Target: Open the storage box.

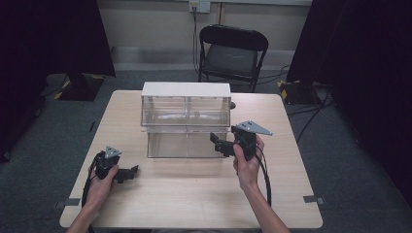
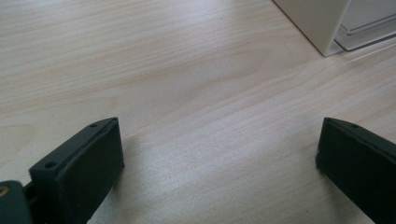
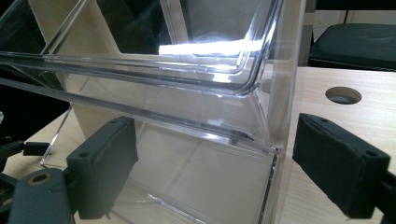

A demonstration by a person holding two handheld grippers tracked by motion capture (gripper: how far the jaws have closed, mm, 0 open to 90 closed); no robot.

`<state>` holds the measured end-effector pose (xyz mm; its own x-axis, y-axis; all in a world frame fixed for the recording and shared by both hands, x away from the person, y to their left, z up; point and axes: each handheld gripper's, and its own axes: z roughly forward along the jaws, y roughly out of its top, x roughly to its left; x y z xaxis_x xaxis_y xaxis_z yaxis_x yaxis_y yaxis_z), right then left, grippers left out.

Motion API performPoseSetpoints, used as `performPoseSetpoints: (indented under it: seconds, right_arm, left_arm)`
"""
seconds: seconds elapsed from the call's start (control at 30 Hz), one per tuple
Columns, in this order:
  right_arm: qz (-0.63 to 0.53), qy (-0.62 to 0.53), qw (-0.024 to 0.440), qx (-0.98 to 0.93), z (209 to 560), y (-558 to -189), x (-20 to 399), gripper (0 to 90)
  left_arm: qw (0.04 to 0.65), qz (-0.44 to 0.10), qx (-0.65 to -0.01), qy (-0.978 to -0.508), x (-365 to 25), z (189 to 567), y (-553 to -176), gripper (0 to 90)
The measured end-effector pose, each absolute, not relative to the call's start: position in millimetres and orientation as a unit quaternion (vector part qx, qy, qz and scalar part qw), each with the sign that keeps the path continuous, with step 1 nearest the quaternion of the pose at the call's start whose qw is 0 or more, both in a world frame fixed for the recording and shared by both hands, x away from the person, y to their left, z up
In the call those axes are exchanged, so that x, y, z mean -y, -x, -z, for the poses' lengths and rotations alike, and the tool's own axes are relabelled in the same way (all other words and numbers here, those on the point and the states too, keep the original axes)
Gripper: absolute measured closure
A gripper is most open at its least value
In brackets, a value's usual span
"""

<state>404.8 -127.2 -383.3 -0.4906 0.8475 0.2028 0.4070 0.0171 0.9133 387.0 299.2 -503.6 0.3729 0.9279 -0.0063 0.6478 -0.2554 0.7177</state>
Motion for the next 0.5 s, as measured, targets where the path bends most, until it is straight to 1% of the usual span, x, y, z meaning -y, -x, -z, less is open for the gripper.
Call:
performPoseSetpoints:
  seconds: [0.5]
  right_arm:
    - [-0.528,-0.459,0.208,-0.683,383.0,-404.9,127.2,13.2]
  left_arm:
    - [0.324,-0.216,-0.516,-0.763,-299.2,503.6,-387.6,0.0]
